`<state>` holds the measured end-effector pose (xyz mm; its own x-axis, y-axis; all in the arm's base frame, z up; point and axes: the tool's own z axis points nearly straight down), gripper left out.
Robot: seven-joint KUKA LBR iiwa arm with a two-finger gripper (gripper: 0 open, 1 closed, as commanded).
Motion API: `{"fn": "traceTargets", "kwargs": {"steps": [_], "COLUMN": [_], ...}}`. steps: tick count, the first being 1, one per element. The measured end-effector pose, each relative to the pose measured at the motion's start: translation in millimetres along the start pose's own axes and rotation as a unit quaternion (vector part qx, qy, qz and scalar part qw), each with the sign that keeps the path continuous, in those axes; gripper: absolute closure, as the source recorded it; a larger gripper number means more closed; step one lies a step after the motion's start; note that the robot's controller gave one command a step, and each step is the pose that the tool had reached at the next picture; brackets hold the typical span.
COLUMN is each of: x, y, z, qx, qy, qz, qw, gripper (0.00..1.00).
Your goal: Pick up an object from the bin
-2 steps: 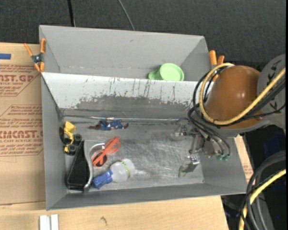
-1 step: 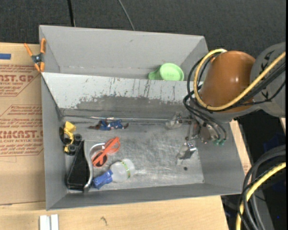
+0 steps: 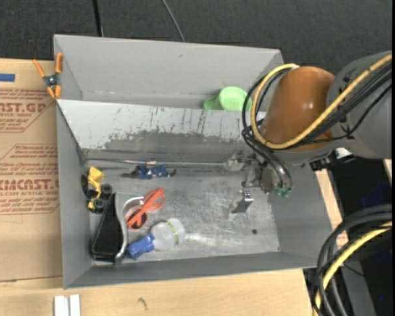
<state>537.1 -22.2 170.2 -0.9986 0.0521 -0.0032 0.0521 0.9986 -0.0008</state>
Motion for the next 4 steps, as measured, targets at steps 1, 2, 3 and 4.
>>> {"fn": "traceTargets", "kwargs": {"steps": [1,2,3,4], "x": [6.5,-3.9,6.1,-4.3], "y": [23,45,82,111], "z": [11,11,20,43], "qx": [-0.001,-0.001,-0.001,-0.002], "qy": [0.0009,0.0007,0.0002,-0.0009], "qz": [-0.093,-0.181,-0.131,-0.201], "qw": [0.9957,0.9836,0.9913,0.9797], "gripper": [0.00,0.00,0.00,0.00]}}
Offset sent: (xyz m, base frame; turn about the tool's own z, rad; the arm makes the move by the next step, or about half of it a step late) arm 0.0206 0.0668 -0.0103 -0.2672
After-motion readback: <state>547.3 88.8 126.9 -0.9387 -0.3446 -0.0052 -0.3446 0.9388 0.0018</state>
